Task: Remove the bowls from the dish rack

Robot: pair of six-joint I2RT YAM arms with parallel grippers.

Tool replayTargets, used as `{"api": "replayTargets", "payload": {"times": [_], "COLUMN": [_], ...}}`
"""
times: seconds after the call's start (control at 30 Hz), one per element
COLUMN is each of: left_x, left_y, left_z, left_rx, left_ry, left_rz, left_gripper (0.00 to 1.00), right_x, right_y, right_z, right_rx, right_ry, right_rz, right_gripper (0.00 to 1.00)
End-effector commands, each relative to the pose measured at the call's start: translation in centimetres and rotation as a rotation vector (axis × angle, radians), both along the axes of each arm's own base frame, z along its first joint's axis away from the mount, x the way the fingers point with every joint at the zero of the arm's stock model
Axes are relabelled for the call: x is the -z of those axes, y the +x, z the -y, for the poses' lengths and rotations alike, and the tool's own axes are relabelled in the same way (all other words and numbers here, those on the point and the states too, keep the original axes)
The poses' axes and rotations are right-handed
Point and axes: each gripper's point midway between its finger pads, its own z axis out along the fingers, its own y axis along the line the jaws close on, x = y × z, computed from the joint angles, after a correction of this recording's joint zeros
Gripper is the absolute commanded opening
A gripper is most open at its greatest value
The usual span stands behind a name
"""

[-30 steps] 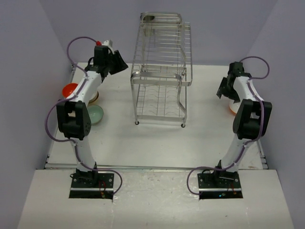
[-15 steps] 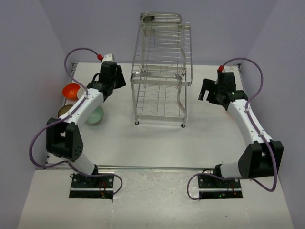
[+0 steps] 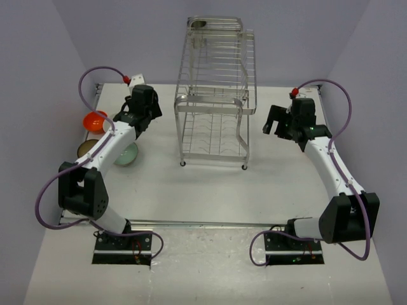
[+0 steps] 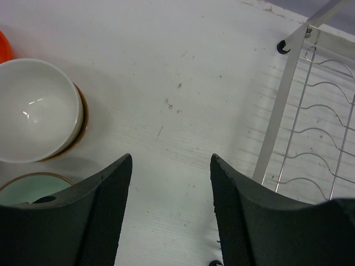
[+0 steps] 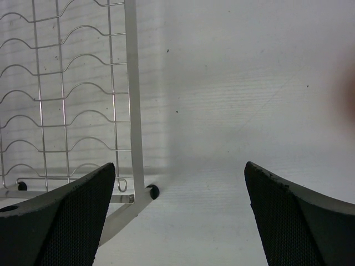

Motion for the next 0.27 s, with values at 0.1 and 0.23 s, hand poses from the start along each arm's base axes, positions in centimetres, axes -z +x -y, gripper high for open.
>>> {"api": "replayTargets", "payload": {"times": [0.1,0.23], "left_x": [-1.92,-1.71], "left_y": [0.03,0.15], "left_z": [-0.82,-0.73], "left_rx": [-0.023,-0.020], "left_ry": [0.019,0.020], "left_rz": [0.055,0.050], "left_gripper": [0.60,0.60], "right_x": [-0.91,-1.20], "right_y": [0.36,0.30], "right_z": [-0.25,-0.17], "right_rx": [-0.006,0.004], "right_ry": [0.005,0.009], "right_rz": [0.043,0.065], "right_gripper": [0.99,0.99]}}
